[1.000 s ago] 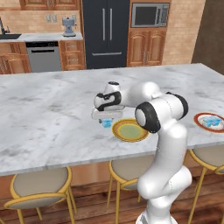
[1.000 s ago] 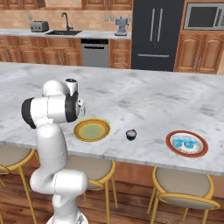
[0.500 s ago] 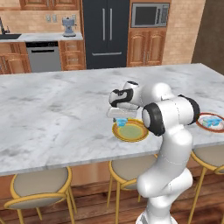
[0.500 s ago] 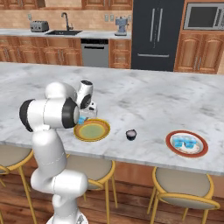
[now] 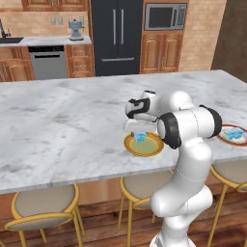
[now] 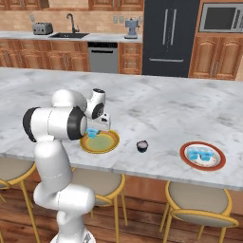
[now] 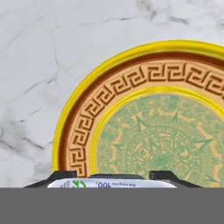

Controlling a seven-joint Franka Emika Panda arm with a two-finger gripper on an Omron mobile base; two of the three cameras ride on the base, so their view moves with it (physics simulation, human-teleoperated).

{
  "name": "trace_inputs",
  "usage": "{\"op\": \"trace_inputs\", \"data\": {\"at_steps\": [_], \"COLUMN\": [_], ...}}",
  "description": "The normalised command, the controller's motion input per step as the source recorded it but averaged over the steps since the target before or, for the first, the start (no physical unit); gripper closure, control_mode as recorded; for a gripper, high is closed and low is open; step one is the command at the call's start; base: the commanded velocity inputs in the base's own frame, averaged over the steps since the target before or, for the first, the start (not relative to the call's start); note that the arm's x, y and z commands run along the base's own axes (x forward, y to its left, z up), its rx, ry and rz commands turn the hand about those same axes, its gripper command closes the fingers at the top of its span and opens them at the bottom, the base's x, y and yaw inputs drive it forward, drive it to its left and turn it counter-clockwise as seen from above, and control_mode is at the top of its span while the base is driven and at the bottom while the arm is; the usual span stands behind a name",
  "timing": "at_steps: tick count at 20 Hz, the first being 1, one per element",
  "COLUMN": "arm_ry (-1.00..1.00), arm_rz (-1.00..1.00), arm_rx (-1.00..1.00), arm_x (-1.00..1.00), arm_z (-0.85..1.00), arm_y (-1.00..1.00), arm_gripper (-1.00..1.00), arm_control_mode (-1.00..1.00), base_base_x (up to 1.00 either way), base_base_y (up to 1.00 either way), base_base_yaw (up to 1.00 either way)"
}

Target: Place two yogurt containers on each plate.

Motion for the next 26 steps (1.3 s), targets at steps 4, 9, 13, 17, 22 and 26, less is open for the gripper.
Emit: {"op": "trace_inputs", "data": {"at_steps": [4, 9, 13, 17, 22, 26], "arm_ry": [0.02, 0.0, 0.0, 0.0, -0.01, 0.0], "arm_rz": [0.0, 0.0, 0.0, 0.0, 0.0, 0.0], "arm_rx": [-0.02, 0.0, 0.0, 0.0, 0.0, 0.0], "arm_x": [0.01, 0.01, 0.05, 0.0, 0.0, 0.0], "arm_z": [-0.21, -0.3, -0.29, -0.11, -0.01, 0.0], "arm_y": [0.0, 0.0, 0.0, 0.0, 0.0, 0.0], "arm_gripper": [1.0, 1.0, 1.0, 1.0, -1.0, -1.0], "arm_control_mode": [-1.0, -1.0, -1.0, -1.0, -1.0, -1.0], "base_base_x": [0.0, 0.0, 0.0, 0.0, 0.0, 0.0], "base_base_y": [0.0, 0.0, 0.0, 0.0, 0.0, 0.0], "base_base_yaw": [0.0, 0.0, 0.0, 0.0, 0.0, 0.0]}}
